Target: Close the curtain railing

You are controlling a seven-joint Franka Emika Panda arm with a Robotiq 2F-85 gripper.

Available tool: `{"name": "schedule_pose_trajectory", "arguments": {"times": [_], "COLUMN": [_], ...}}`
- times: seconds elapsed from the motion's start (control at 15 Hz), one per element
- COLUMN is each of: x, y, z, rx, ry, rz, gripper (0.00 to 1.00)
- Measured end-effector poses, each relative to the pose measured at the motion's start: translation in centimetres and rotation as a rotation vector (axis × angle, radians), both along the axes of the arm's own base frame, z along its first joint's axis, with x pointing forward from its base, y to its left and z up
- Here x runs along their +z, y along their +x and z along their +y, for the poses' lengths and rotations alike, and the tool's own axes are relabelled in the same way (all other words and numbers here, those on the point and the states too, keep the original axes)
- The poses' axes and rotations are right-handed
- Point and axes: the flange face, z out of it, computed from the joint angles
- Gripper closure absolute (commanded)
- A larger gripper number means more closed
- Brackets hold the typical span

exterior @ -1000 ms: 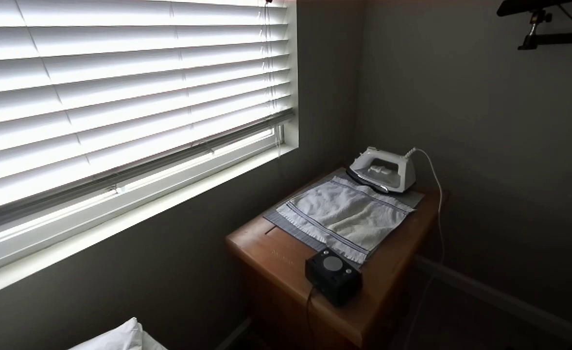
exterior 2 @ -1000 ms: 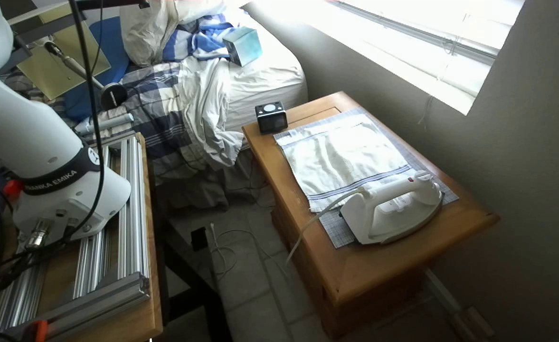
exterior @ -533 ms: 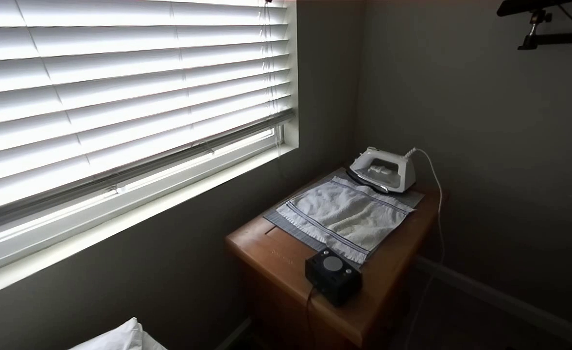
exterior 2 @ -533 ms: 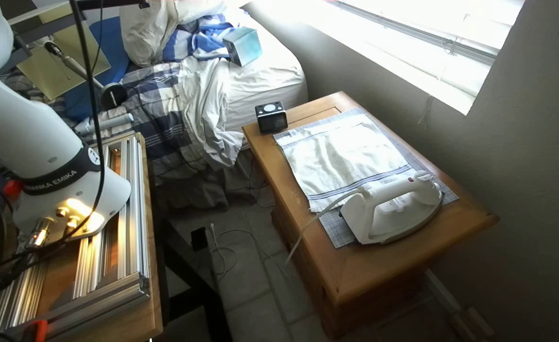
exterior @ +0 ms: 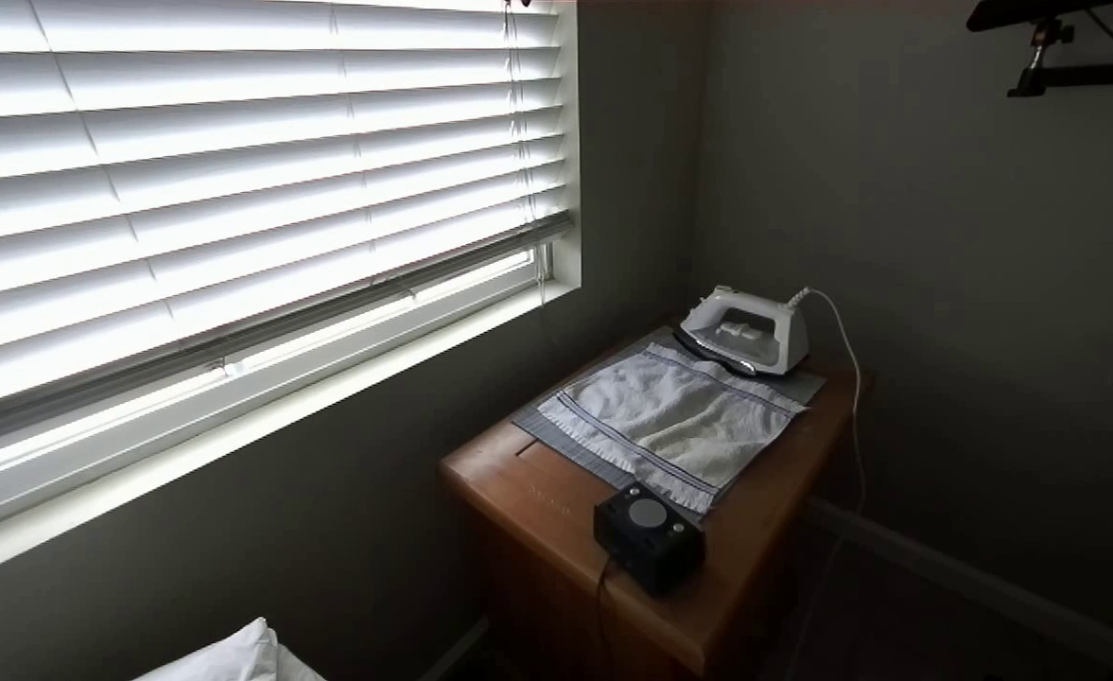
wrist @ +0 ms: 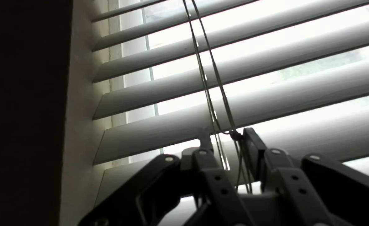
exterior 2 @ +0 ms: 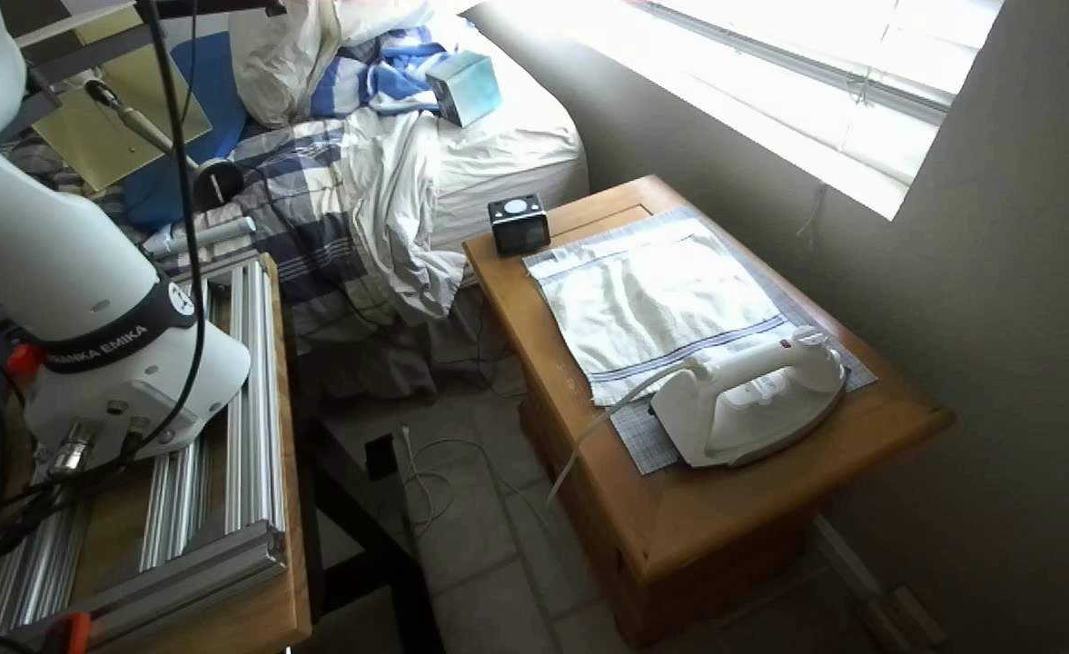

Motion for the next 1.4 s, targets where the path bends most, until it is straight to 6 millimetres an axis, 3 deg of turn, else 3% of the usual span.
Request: {"name": "schedule_pose_trajectory", "arguments": {"times": [0.07,0.13,0.27,0.33,0.4,0.67,1.2,1.33,1.4], "x": [-0.08,-0.15,-0.22,-0.24,-0.25,-0.23,-0.18,-0.16,-0.15], "y": [0.04,0.08,0.12,0.13,0.14,0.15,0.15,0.15,0.15], "z": [-0.02,-0.04,-0.09,-0.10,-0.11,-0.13,-0.12,-0.13,-0.14], "rx": [0.000,0.000,0.000,0.000,0.001,0.001,0.004,0.004,0.004], "ry": [0.001,0.001,0.003,0.003,0.004,0.006,0.011,0.011,0.011], "rz": [-0.002,-0.003,-0.006,-0.007,-0.007,-0.010,-0.013,-0.015,-0.016], "gripper": [0.71,0.62,0.55,0.45,0.46,0.31,0.36,0.60,0.65]}}
